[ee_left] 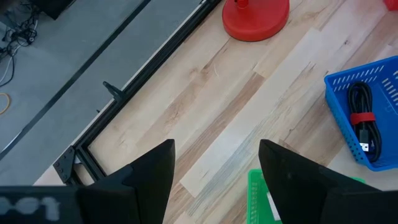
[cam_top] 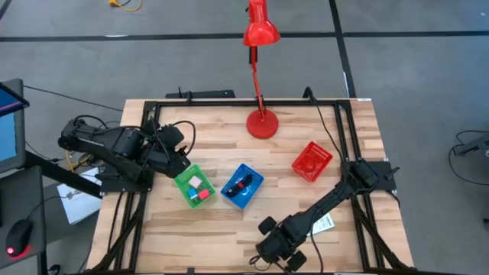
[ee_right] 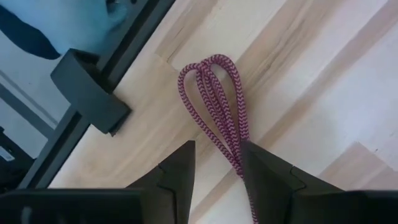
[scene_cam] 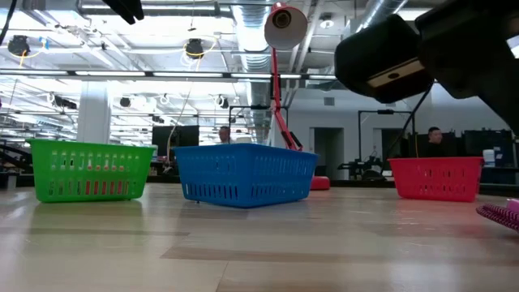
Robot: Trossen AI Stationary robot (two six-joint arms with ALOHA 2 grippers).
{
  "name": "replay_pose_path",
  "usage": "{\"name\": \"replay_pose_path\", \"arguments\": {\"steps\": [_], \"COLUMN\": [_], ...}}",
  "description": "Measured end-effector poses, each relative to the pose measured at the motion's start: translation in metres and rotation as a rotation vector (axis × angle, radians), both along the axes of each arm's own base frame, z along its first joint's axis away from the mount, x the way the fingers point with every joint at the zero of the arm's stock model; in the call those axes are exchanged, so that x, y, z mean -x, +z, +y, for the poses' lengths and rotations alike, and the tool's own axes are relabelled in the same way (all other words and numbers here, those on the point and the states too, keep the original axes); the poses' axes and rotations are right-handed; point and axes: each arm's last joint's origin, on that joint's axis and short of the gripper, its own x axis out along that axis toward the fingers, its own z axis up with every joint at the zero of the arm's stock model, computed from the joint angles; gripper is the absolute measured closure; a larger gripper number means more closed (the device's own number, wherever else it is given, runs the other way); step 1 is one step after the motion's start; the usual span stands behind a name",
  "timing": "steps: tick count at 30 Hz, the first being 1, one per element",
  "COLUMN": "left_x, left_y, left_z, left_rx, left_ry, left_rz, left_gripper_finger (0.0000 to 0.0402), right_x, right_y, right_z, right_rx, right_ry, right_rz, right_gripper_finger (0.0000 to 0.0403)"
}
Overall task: Pick and place items into bin
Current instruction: Put the pink charger cable into the blue basket
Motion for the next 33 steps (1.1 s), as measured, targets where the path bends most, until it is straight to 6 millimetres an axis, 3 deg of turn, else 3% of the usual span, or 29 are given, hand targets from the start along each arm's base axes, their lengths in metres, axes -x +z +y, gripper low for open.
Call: {"name": "replay_pose_path", "arguments": {"steps": [24, 33], "left_x": [-0.004, -0.004], "left_y": [0.001, 0.001], "left_z": [-0.002, -0.002], "left_rx": [0.027, 0.028], "left_ry": [-0.010, -0.018], "left_rz": [-0.031, -0.030], "left_gripper_finger": [0.0178, 0.0178], "right_x": [-0.004, 0.001], "right_y": [0.000, -0.015], "right_z": [-0.005, -0.008], "right_rx": [0.029, 0.001], "right_ry": [0.054, 0.026], "right_rz": [-0.034, -0.010], "right_gripper_finger": [0.0280, 0.0280]}}
